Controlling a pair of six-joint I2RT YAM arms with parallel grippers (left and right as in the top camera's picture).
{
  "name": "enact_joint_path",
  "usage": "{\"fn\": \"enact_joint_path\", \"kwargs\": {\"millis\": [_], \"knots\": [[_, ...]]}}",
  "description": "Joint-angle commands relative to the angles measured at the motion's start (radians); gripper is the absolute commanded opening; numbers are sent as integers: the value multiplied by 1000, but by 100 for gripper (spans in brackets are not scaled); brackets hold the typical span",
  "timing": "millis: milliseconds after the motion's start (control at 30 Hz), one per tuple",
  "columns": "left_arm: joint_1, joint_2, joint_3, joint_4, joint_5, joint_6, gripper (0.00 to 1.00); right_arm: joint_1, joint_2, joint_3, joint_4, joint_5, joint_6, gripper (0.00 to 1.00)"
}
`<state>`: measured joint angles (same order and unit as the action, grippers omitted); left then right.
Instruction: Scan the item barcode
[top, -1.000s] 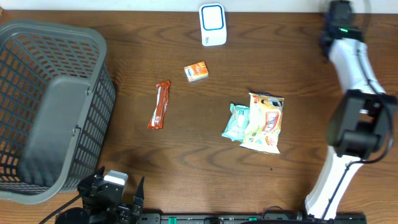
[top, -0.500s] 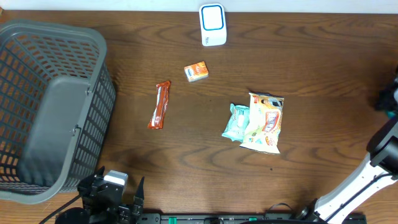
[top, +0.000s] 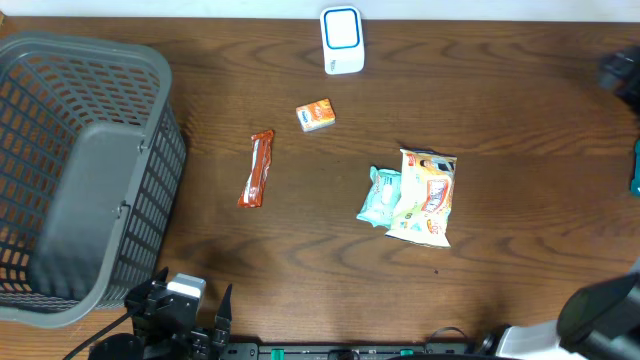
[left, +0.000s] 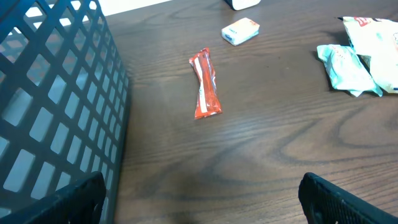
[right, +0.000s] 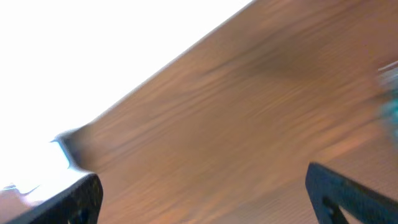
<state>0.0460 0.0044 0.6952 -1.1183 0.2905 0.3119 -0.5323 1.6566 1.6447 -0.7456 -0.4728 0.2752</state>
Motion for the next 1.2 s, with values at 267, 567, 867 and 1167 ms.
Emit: {"fn": "enact_joint_path", "kwargs": {"millis": [267,567,867,1167], "knots": [[5,-1,4,4,12,6,98,612,19,-144,-448,439,234,99],[5,-1,4,4,12,5,99,962,19,-407,-348,754,518,99],[5,-1,4,4,12,5,98,987,25,-655,-20,812,539,95],[5,-1,4,3,12,6,98,994,101,-750,101,811,451,61]]}}
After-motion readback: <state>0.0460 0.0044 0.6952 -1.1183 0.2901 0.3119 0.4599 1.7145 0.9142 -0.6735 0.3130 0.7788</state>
